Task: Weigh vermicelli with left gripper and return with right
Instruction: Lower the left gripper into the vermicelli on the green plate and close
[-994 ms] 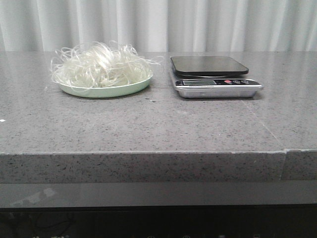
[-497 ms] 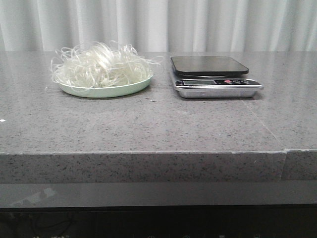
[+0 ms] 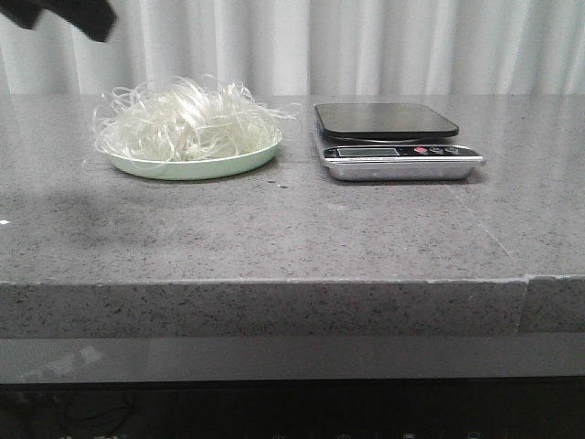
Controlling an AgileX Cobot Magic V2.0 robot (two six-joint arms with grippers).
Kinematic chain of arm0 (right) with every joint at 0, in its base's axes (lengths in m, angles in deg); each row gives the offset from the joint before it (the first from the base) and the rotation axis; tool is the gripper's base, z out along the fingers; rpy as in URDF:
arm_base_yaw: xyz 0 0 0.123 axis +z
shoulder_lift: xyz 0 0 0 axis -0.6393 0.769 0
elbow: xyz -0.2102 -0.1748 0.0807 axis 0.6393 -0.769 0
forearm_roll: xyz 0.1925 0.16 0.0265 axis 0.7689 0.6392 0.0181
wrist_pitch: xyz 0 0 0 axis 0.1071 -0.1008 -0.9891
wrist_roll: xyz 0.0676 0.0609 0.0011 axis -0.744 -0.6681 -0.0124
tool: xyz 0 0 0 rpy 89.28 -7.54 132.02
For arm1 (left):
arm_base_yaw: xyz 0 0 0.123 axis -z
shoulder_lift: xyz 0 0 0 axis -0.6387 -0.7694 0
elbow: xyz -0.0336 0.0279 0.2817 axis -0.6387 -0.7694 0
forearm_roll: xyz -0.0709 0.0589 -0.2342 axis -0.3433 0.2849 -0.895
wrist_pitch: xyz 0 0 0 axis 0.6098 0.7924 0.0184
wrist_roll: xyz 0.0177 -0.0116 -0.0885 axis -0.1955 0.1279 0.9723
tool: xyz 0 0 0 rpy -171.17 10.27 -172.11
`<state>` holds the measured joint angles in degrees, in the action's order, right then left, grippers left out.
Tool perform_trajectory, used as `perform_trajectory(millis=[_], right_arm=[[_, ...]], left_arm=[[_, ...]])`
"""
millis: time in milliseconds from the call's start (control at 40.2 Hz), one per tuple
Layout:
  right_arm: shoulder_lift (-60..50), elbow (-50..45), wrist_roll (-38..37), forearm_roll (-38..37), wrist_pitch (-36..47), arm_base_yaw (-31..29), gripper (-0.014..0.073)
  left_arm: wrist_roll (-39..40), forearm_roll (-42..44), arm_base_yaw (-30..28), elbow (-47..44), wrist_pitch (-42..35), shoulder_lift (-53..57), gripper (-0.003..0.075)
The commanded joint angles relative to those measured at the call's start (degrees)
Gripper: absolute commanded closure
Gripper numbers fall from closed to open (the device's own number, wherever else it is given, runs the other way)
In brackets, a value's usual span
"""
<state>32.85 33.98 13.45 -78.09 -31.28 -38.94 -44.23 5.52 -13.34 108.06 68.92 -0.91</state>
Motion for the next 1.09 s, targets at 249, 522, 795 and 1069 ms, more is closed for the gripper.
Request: perform_trajectory(millis=[249, 522, 795, 1069], right_arm=[[0.4, 2.1, 0.4, -0.5, 3.3, -0.2, 0.0022], [0.4, 2.1, 0.4, -0.5, 3.3, -0.2, 0.0022], [0.4, 2.1, 0.4, -0.5, 3.3, -0.2, 0.0022], [0.4, 2.1, 0.4, -0.5, 3.1, -0.2, 0.0022]], left_arm=[[0.1, -0.5, 0.5, 13.6, -3.8, -13.3, 0.0188], [0.1, -0.5, 0.5, 20.3, -3.9, -21.3, 0.0188], [0.1, -0.5, 0.5, 22.7, -4.0, -26.2, 0.0188], [0.1, -0.3, 0.5, 22.7, -2.1, -28.1, 0.0334]])
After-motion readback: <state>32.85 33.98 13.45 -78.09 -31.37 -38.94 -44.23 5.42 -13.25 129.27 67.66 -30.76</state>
